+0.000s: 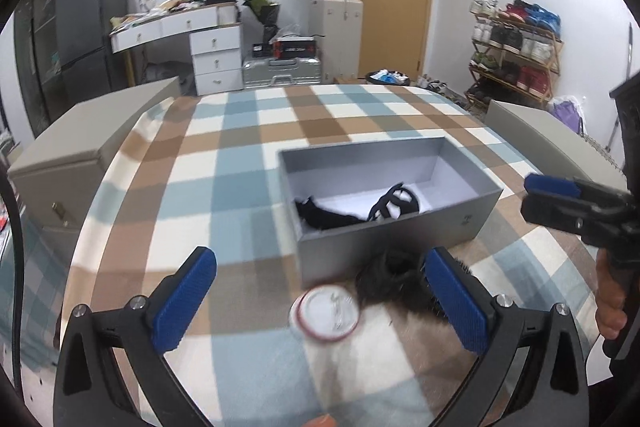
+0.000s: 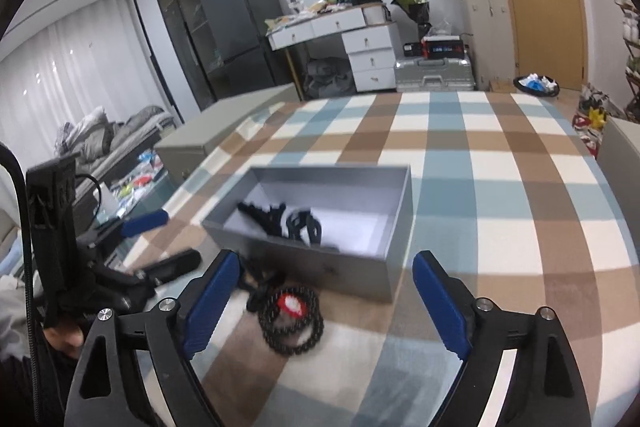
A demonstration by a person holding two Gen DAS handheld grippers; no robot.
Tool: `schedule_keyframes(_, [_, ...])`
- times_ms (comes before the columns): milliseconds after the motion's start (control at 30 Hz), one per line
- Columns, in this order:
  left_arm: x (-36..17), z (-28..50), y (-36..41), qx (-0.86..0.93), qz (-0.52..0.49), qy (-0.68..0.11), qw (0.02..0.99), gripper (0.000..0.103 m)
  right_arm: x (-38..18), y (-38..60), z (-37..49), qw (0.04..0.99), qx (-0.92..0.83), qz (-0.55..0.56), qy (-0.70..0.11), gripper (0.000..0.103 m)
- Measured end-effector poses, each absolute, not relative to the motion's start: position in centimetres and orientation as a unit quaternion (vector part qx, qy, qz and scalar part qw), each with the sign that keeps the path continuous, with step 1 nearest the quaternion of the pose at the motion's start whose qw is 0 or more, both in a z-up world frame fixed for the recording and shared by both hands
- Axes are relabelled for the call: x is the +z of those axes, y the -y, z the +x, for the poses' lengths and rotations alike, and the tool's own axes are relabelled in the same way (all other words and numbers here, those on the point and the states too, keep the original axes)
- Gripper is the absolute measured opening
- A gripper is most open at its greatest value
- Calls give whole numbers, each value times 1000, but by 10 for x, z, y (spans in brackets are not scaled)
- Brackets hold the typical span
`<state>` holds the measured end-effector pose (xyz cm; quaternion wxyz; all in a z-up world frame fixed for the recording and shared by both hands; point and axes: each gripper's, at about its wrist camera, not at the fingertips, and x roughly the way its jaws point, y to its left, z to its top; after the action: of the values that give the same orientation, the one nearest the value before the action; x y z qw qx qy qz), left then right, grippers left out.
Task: Organize jewelry
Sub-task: 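Move the right tool to the black bead bracelet beside the box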
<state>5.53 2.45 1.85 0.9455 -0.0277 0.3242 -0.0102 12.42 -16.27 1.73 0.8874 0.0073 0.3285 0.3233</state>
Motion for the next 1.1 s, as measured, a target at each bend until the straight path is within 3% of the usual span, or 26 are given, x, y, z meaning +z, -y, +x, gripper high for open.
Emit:
schedule_keyframes(333, [1,51,-29,-1,-21,-346,938,102,-17,135,112,863,337,-53,-371,88])
schedule_keyframes(500, [-4,50,-27,6,-6,-355,935,102,-27,112,106,856,338,-105,-378,82])
schedule_keyframes(1100, [-9,48,-34,10,-19,-363,931,102,-39,95,121,850,313,-125,-404,74])
